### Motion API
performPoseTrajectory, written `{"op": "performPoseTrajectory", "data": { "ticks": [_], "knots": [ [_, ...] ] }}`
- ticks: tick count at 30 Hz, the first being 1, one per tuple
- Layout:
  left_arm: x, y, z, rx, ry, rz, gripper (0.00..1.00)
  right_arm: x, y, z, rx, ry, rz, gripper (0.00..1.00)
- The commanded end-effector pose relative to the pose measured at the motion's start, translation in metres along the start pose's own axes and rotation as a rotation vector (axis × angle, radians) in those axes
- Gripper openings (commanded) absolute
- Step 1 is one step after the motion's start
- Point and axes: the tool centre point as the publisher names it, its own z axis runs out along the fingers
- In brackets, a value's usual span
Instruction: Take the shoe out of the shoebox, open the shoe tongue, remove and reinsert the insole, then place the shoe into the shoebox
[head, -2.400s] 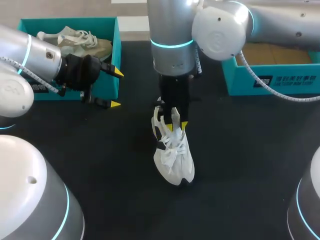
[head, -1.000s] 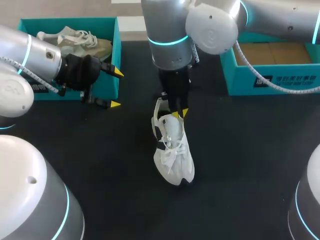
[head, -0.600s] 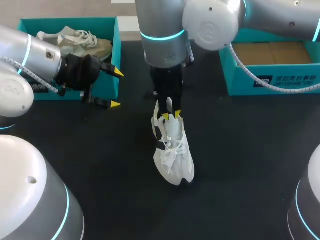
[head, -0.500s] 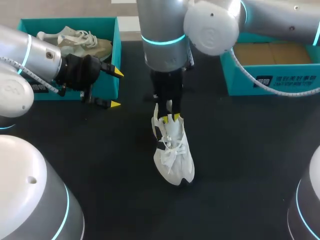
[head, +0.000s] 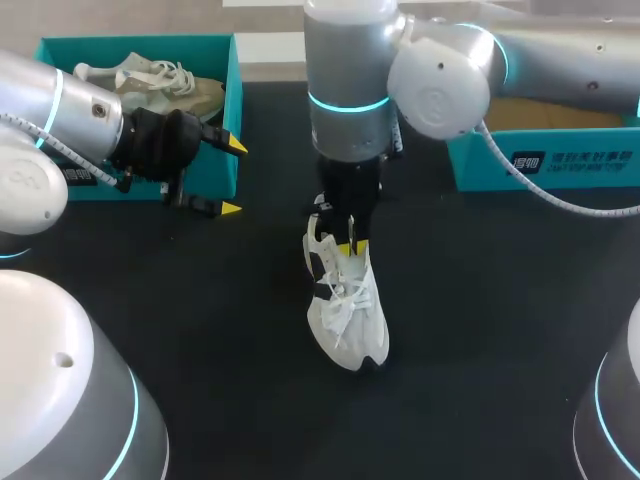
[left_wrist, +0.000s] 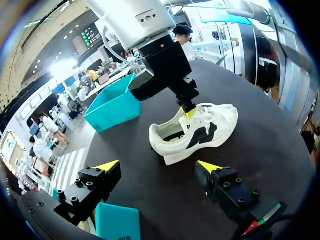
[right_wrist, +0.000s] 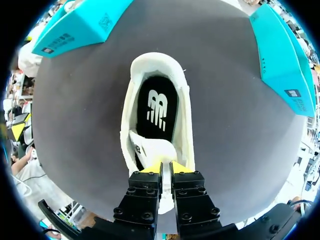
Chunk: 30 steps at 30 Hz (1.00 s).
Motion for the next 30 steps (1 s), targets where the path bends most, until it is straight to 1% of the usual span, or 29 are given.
{"op": "performPoseTrajectory", "data": {
  "ticks": [1,4,7,10,11,12,14,15,17,19,20,21,22,23,30],
  "knots": [
    [0.001,-0.001,0.0,-0.005,0.0,0.0,1.0,-0.002,-0.006,-0.021,-0.013,-0.025,0.0,0.11],
    [0.001,-0.001,0.0,-0.005,0.0,0.0,1.0,0.001,-0.012,-0.025,-0.005,-0.038,-0.002,0.13],
    [0.001,-0.001,0.0,-0.005,0.0,0.0,1.0,0.004,-0.017,-0.021,0.007,-0.032,0.001,0.12],
    [0.001,-0.001,0.0,-0.005,0.0,0.0,1.0,0.003,-0.017,-0.025,-0.016,-0.064,0.01,0.09],
    [0.001,-0.001,0.0,-0.005,0.0,0.0,1.0,0.003,-0.015,-0.029,-0.041,-0.076,0.011,0.13],
    [0.001,-0.001,0.0,-0.005,0.0,0.0,1.0,0.002,-0.013,-0.033,-0.068,-0.082,0.003,0.2],
    [0.001,-0.001,0.0,-0.005,0.0,0.0,1.0,0.002,-0.007,-0.039,-0.12,-0.105,-0.087,0.26],
    [0.001,-0.001,0.0,-0.005,0.0,0.0,1.0,0.001,-0.003,-0.041,-0.15,-0.11,-0.122,0.32],
    [0.001,-0.001,0.0,-0.005,0.0,0.0,1.0,-0.001,0.005,-0.045,-0.196,-0.128,-0.218,0.35],
    [0.001,-0.001,0.0,-0.005,0.0,0.0,1.0,-0.003,0.014,-0.049,-0.265,-0.111,-0.306,0.38],
    [0.001,-0.001,0.0,-0.005,0.0,0.0,1.0,-0.003,0.017,-0.05,-0.276,-0.113,-0.362,0.39],
    [0.001,-0.001,0.0,-0.005,0.0,0.0,1.0,-0.003,0.022,-0.054,-0.307,-0.131,-0.499,0.49],
    [0.001,-0.001,0.0,-0.005,0.0,0.0,1.0,-0.001,0.026,-0.058,-0.359,-0.122,-0.558,0.91],
    [0.001,-0.001,0.0,-0.005,0.0,0.0,1.0,-0.003,0.031,-0.062,-0.393,-0.141,-0.571,1.0],
    [0.001,-0.001,0.0,-0.005,0.0,0.0,1.0,-0.003,0.031,-0.062,-0.393,-0.141,-0.571,1.0]
  ]
}}
